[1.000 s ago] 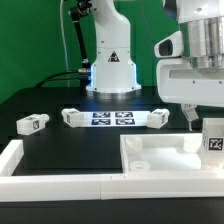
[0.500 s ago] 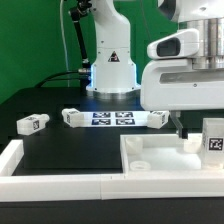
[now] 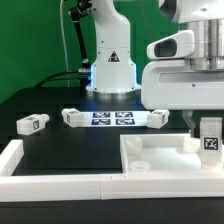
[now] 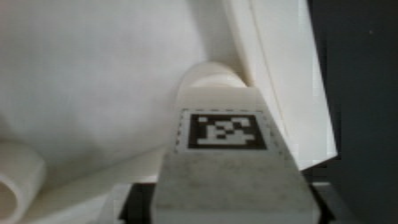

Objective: Assemble square table

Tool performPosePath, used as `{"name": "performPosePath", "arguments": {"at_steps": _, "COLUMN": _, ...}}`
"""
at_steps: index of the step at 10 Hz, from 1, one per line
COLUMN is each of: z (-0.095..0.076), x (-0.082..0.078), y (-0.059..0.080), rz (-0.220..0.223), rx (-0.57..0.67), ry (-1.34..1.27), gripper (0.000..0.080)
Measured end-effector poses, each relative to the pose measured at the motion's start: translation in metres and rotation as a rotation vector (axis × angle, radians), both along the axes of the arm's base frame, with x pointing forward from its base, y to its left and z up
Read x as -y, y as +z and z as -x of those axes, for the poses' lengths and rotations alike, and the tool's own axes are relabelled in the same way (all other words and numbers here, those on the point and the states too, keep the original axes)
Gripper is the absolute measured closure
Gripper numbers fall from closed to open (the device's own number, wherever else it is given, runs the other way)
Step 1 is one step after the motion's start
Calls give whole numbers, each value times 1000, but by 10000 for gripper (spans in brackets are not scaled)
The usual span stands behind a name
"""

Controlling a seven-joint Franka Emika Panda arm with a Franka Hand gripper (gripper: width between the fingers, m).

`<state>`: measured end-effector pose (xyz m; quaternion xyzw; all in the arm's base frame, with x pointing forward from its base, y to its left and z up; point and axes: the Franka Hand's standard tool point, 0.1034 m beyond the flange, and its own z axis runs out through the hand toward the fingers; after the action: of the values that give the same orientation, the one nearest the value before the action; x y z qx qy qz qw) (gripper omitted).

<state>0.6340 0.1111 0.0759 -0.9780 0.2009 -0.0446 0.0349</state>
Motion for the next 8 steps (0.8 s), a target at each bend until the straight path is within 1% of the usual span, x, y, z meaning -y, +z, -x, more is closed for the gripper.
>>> {"name": "performPosePath", "arguments": {"at_steps": 1, "z": 0, "x": 0, "y": 0, "rz": -7, "rx": -5, "ry": -74, "gripper": 508}}
{"name": "performPosePath", "arguments": {"at_steps": 3, "z": 3, "x": -4, "y": 1, "rz": -34, "rx": -51, "ry": -384, "gripper": 509}}
{"name": "performPosePath", "arguments": {"at_steps": 5, "z": 5, "x": -6, "y": -1, "rz": -81, "rx": -80, "ry": -658, "gripper": 509}}
{"name": "performPosePath", "arguments": {"at_steps": 6, "z": 5, "x": -9, "y": -2, "rz": -119, "rx": -92, "ry": -851, "gripper": 509}}
{"name": "performPosePath", "arguments": {"at_steps": 8, "z": 5, "x": -9, "y": -2, "rz": -185, "rx": -120, "ry": -1137, "gripper": 508}}
